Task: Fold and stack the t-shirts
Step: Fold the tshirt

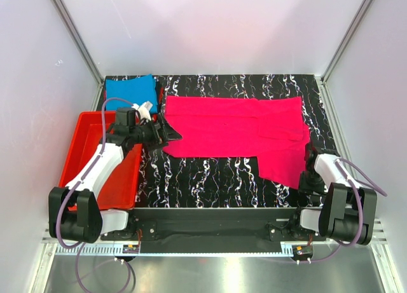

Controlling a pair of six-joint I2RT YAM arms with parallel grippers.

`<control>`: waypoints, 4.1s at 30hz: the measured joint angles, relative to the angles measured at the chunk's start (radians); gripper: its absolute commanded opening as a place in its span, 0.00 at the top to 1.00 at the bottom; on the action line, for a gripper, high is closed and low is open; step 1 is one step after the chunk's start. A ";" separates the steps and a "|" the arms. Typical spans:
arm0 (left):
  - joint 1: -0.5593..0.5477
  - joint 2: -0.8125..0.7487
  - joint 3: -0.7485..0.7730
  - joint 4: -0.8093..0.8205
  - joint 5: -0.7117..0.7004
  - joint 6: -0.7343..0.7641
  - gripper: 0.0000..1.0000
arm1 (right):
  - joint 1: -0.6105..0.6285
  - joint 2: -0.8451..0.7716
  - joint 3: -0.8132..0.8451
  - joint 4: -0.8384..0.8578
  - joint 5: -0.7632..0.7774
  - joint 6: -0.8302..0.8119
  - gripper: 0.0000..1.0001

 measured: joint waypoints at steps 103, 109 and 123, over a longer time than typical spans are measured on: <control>-0.209 0.306 -0.051 0.018 -0.778 -0.121 0.96 | 0.000 -0.251 0.054 0.423 -0.255 -0.658 1.00; -0.209 0.357 0.014 0.029 -0.797 -0.127 0.86 | 0.000 -0.251 0.054 0.423 -0.255 -0.659 1.00; -0.199 0.190 0.080 0.022 -0.785 -0.112 0.61 | 0.000 -0.258 0.049 0.423 -0.252 -0.665 1.00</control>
